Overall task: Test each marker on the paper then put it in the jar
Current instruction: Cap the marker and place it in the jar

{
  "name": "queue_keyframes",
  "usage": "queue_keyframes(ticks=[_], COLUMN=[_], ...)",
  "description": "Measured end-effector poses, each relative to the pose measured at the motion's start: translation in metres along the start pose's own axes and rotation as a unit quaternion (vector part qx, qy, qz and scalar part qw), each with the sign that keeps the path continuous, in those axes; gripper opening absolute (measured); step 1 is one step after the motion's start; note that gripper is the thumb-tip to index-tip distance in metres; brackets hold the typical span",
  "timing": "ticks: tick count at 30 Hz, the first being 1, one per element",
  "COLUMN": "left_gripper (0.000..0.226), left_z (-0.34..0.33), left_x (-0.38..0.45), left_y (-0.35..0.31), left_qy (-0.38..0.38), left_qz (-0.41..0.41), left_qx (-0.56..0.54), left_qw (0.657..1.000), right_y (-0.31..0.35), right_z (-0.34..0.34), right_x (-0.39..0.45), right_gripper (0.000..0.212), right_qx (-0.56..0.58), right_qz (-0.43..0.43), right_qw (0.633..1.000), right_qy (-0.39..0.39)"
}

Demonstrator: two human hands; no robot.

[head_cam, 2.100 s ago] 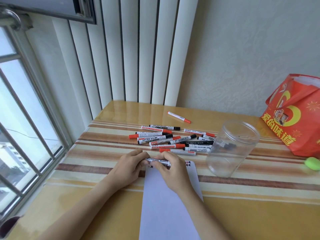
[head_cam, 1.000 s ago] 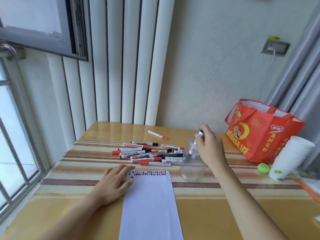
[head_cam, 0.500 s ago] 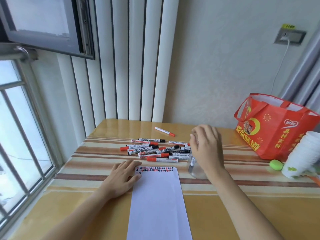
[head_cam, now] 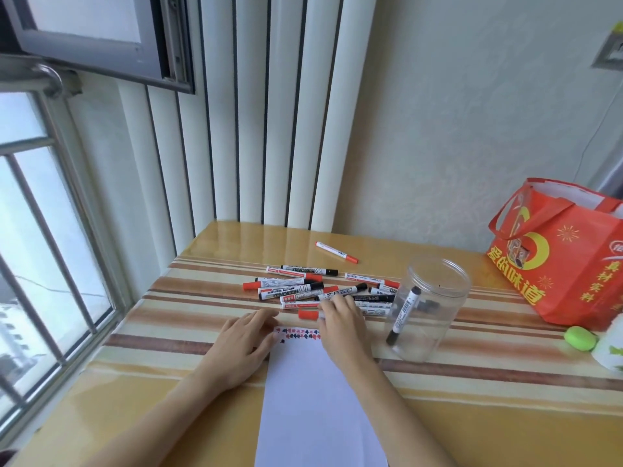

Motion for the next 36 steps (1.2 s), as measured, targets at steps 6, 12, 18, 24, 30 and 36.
queue_keyframes(ticks=[6, 12, 18, 24, 30, 36], left_gripper=[0.035, 0.038, 0.038, 0.018, 0.022, 0.016], left_z=[0.003, 0.014, 0.012, 0.005, 0.010, 0.029], left_x=[0.010, 0.005, 0.012, 0.015, 0.014, 0.017], left_y=[-0.003, -0.018, -0.038, -0.043, -0.044, -0.014], left_qy=[-0.064, -0.089, -0.107, -0.100, -0.089, -0.158], left_qz=[0.000, -0.062, -0.115, -0.117, -0.121, -0.079], left_qx=[-0.001, 0.000, -0.039, -0.034, -0.025, 0.022], left_qw=[0.998, 0.994, 0.987, 0.987, 0.988, 0.984], right_y=[0.016, 0.052, 0.060, 0.055, 0.058, 0.038], right_z=[0.010, 0.029, 0.040, 0.045, 0.045, 0.051], right_x=[-0.007, -0.020, -0.024, -0.024, -0.024, -0.016], right_gripper=[0.026, 0.030, 0.016, 0.022, 0.028, 0.034], right_qx=[0.028, 0.098, 0.107, 0.025, 0.033, 0.084], right_qz=[0.074, 0.174, 0.175, 0.154, 0.137, 0.069], right_qw=[0.996, 0.978, 0.976, 0.983, 0.987, 0.992], right_qy=[-0.048, -0.066, -0.074, -0.092, -0.077, -0.067])
Point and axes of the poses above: each hand's wrist, its own x-axis towards the middle knuckle, its own z-axis out of the back of the hand, y = z × x, the point moved 9 cm from there along x, towards the middle knuckle, and after that the axes turned 15 degrees about -y, right-handed, at the moved point
